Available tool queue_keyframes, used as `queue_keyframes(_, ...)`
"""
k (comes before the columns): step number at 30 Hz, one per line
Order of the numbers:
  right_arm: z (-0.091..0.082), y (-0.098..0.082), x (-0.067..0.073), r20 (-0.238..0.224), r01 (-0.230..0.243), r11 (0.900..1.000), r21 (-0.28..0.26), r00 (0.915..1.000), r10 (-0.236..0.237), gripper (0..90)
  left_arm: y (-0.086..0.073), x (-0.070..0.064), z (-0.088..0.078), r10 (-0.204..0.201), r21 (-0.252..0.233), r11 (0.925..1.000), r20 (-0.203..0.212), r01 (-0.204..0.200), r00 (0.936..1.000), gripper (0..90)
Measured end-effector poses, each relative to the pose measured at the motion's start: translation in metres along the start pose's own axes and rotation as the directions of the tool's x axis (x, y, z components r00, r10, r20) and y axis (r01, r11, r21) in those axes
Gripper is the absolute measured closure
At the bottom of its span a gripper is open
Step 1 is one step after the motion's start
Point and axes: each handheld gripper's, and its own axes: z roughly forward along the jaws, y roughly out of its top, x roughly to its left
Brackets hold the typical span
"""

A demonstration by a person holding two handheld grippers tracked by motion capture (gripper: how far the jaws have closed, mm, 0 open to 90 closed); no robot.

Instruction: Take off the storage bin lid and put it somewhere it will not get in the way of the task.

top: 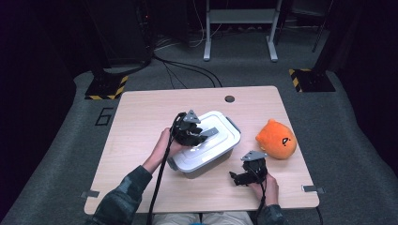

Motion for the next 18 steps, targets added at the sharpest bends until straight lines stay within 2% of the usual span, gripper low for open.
queue_keyframes(3,0.0003,0.0000,-0.0004,0.001,0.006,1.000,-0.005,1.0000,-0.006,2.8,0.0004,-0.0004,0.0009,-0.006,-0.003,1.0000,0.022,0.006,0.9997,64.4)
queue_keyframes(5,0.0000,0.0000,-0.0002,0.002,0.003,1.000,-0.001,1.0000,-0.003,2.9,0.0000,0.0002,0.0010,-0.008,-0.007,0.9999,0.022,0.008,0.9997,66.0)
queue_keyframes(11,-0.0002,0.0000,-0.0002,0.004,0.001,1.000,-0.002,1.0000,-0.001,3.5,0.0001,-0.0014,0.0002,0.003,-0.014,0.9999,0.006,-0.003,1.0000,66.5)
queue_keyframes(18,-0.0002,0.0000,-0.0002,0.004,0.002,1.000,-0.003,1.0000,-0.002,3.5,0.0008,-0.0027,-0.0015,0.008,-0.019,0.9998,0.007,-0.008,0.9999,66.5)
